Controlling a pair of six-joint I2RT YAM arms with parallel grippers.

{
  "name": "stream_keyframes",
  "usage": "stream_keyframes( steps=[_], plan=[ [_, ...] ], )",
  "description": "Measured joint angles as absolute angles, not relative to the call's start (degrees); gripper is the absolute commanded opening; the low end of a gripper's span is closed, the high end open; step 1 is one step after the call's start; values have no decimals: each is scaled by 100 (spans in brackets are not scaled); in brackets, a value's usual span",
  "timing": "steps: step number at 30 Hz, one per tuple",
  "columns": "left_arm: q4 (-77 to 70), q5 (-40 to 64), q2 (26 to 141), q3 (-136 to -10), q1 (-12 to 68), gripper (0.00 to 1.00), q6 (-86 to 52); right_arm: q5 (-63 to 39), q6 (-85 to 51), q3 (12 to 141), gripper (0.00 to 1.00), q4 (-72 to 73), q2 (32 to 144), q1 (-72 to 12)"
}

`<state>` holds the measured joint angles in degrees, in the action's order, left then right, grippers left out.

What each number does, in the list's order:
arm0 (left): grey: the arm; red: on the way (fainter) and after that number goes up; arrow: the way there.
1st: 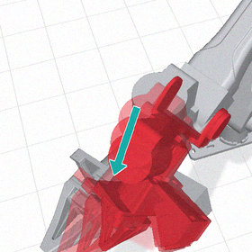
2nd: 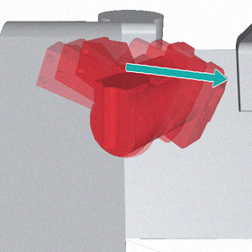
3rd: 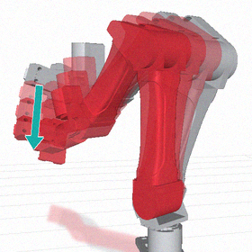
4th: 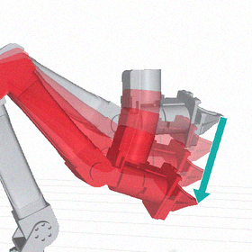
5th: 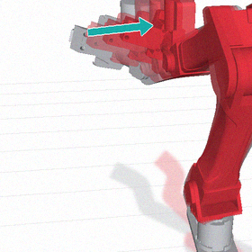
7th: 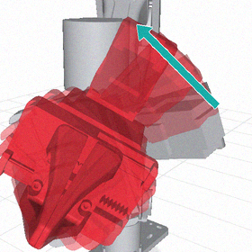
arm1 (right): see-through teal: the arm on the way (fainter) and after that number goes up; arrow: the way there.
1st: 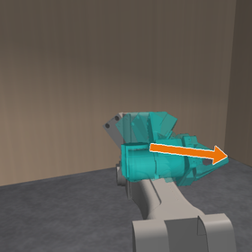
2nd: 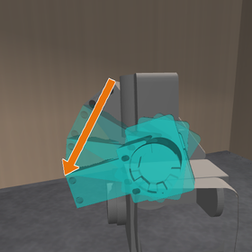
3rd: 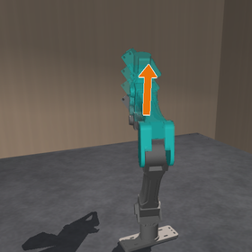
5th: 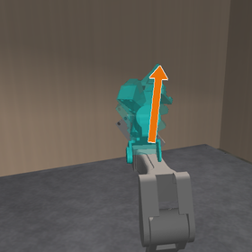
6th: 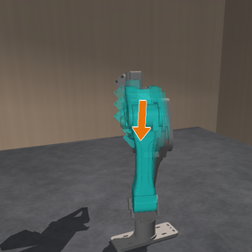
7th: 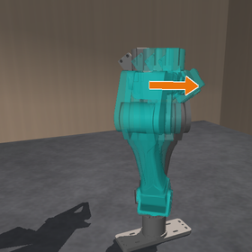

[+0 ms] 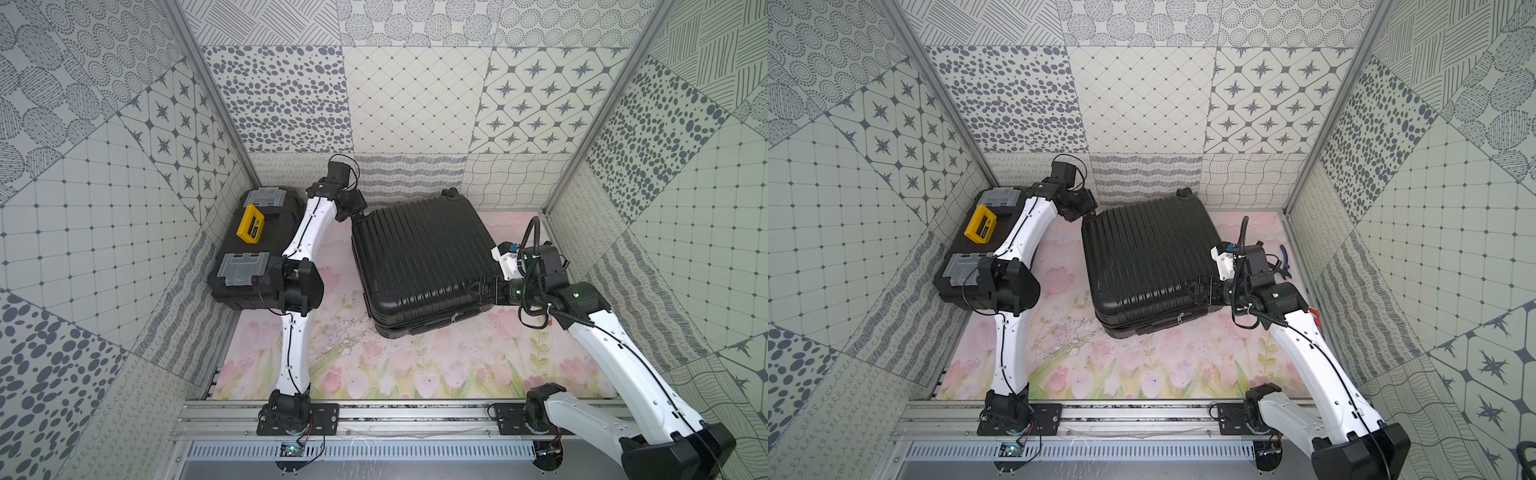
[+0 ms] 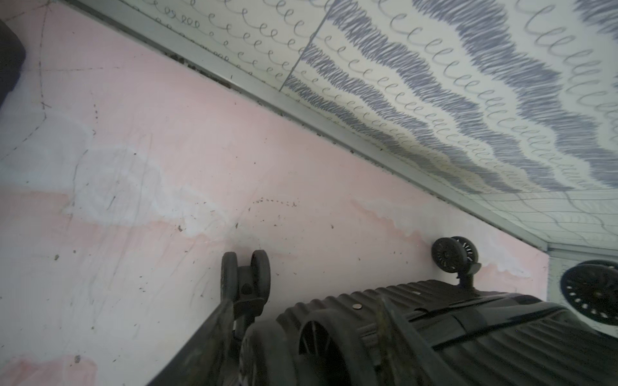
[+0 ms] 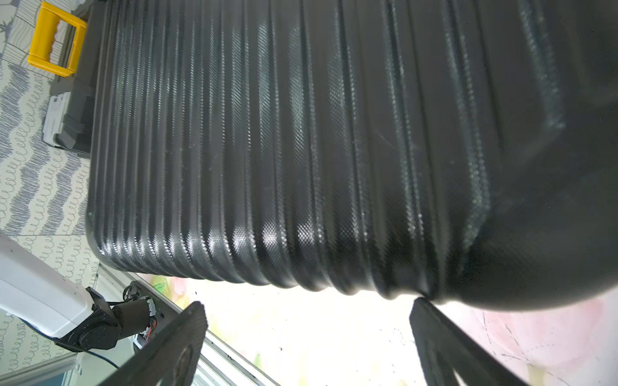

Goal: Close the suitcase zippers
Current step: Adjust the suitcase at the center of the board.

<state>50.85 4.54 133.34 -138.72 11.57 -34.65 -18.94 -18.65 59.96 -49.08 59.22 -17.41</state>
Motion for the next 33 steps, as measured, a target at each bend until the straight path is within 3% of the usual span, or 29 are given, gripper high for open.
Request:
stream_keyframes(
  steps=[4,10,16,33],
  plan=[
    [5205,480,13362,-13874,1164,58,-3363,-1872,-1874,5977,98,-4976,5946,-1741],
    [5072,589,13288,-13847,1203,35,-3262,-1769,-1914,5889,98,-4987,5944,-1741],
    [4834,620,12986,-13334,1181,4,-3273,-1898,-2145,5468,97,-4901,5784,-1741],
    [3656,71,10071,-9131,1044,5,-4193,-2637,-3365,4788,93,-3656,5527,-1667]
  ],
)
